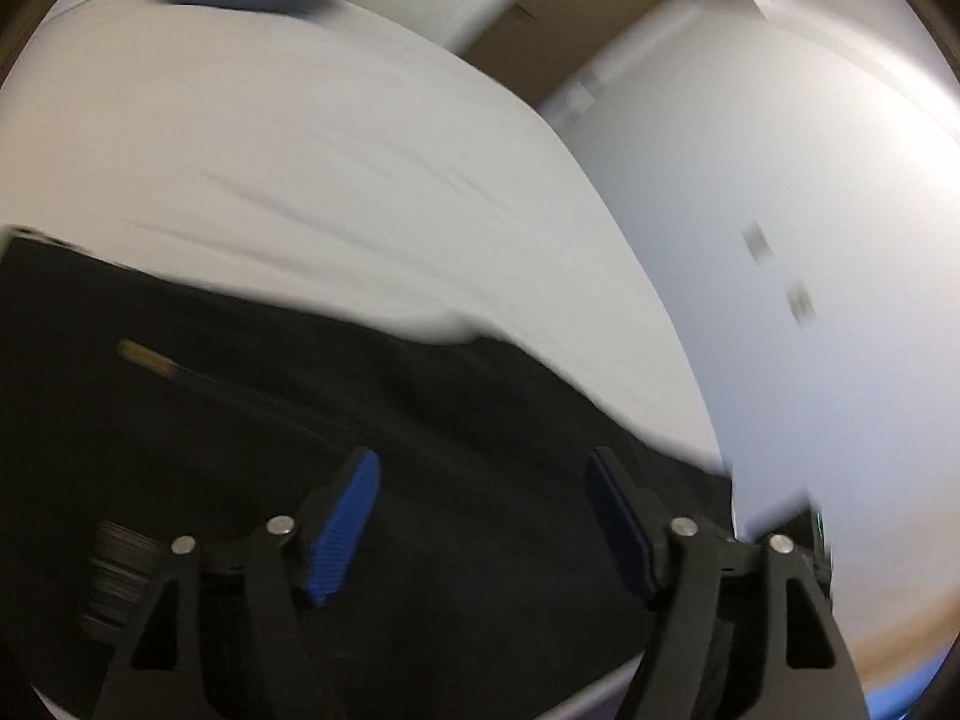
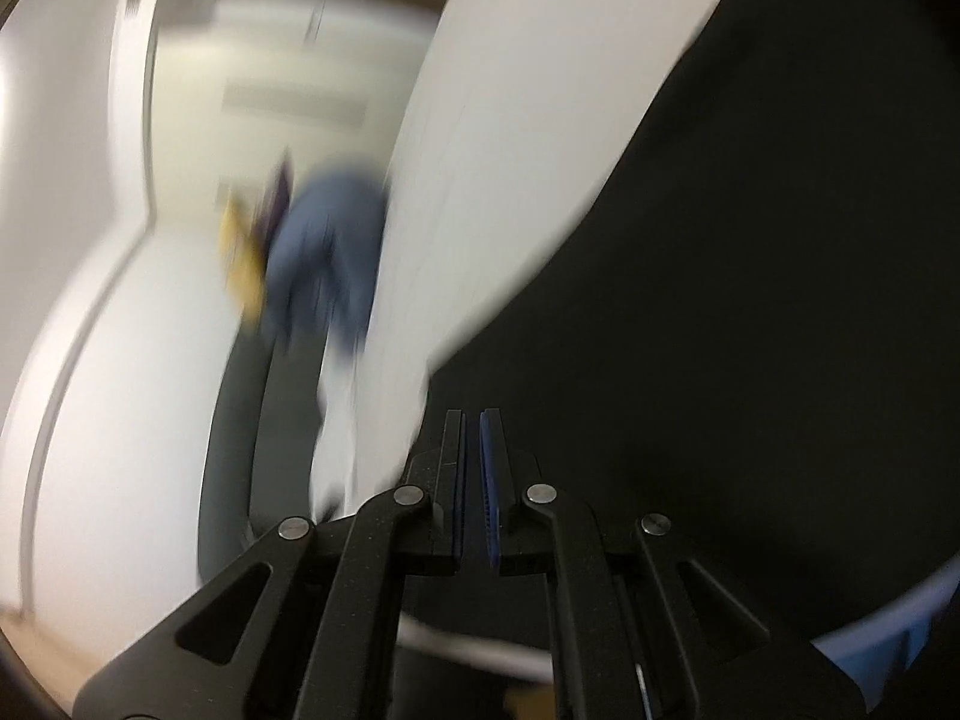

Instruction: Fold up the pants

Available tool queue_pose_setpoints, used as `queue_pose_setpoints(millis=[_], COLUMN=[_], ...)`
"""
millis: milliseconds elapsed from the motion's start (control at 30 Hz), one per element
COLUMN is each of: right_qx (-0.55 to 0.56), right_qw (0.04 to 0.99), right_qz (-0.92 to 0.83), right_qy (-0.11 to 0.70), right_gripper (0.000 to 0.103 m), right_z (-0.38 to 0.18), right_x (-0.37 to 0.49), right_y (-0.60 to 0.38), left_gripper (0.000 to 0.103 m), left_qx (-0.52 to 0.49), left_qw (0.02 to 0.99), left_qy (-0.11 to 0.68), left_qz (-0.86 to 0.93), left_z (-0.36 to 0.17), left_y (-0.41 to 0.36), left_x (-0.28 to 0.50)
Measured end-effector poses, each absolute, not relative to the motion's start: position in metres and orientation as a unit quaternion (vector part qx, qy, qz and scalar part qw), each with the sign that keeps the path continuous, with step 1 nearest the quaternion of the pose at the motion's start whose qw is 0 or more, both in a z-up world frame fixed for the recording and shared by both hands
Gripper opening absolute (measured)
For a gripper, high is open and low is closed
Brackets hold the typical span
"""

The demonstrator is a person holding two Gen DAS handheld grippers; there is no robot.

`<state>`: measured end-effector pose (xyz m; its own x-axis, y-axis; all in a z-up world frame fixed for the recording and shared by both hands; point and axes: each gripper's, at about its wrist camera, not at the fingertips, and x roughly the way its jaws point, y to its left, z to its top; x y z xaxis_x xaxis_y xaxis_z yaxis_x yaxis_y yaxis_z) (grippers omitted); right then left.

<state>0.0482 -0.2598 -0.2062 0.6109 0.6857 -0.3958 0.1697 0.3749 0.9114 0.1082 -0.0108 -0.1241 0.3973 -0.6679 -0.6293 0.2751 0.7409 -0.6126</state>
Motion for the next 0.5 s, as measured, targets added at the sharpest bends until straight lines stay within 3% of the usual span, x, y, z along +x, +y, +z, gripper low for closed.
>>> queue_pose_setpoints(millis=[100,133,300,500], right_qx=[0.477,0.483,0.545,0.566], right_qw=[0.726,0.722,0.729,0.744], right_qz=[0.172,0.155,0.051,-0.156], right_qy=[0.464,0.47,0.412,0.321], right_gripper=[0.006,0.001,0.0,0.006], right_z=[-0.235,-0.244,-0.263,-0.229], right_x=[0.064,0.065,0.037,-0.061], right_y=[-0.207,-0.204,-0.265,-0.376], left_gripper=[0.074,0.073,0.073,0.071], left_qx=[-0.143,-0.14,-0.136,-0.191], left_qw=[0.799,0.791,0.797,0.781], left_qy=[0.505,0.521,0.507,0.511], left_qz=[-0.294,-0.288,-0.298,-0.304], left_z=[-0.152,-0.164,-0.167,-0.174], left_y=[-0.054,-0.058,-0.052,-0.013], left_x=[0.094,0.092,0.074,0.068])
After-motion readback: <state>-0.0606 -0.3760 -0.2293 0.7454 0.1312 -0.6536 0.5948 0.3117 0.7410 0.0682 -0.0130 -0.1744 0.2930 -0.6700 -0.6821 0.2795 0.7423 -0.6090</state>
